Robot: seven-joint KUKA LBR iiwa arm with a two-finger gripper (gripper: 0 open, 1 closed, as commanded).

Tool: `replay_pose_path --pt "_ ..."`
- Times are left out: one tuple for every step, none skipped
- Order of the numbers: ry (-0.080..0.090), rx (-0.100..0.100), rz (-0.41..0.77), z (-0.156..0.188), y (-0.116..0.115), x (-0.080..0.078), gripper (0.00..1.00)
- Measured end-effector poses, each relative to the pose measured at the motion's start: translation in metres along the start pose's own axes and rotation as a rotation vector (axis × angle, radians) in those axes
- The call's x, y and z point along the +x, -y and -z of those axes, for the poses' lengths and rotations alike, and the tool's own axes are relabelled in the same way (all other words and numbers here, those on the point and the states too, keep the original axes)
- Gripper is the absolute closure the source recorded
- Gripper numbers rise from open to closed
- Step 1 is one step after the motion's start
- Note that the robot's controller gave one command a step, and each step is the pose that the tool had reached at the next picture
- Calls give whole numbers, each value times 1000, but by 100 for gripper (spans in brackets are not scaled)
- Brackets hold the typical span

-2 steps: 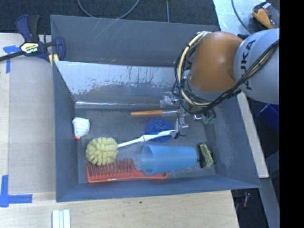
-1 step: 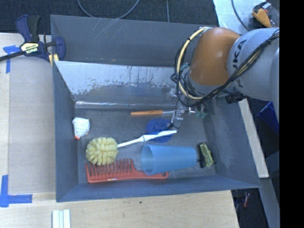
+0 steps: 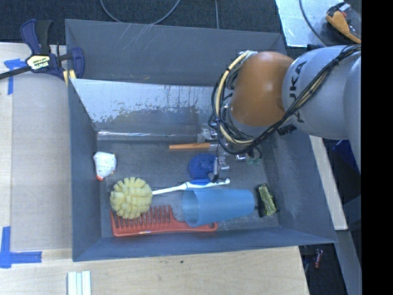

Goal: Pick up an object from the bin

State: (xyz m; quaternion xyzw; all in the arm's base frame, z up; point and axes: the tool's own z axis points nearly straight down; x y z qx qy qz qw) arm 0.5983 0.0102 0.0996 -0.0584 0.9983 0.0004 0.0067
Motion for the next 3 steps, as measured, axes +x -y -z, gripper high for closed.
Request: replay_pose_path --pt "18 6 -404 -13 -16 -27 100" --pt "17 6 -403 -13 -15 -27 100" --pt "14 6 -406 91 -20 -21 100"
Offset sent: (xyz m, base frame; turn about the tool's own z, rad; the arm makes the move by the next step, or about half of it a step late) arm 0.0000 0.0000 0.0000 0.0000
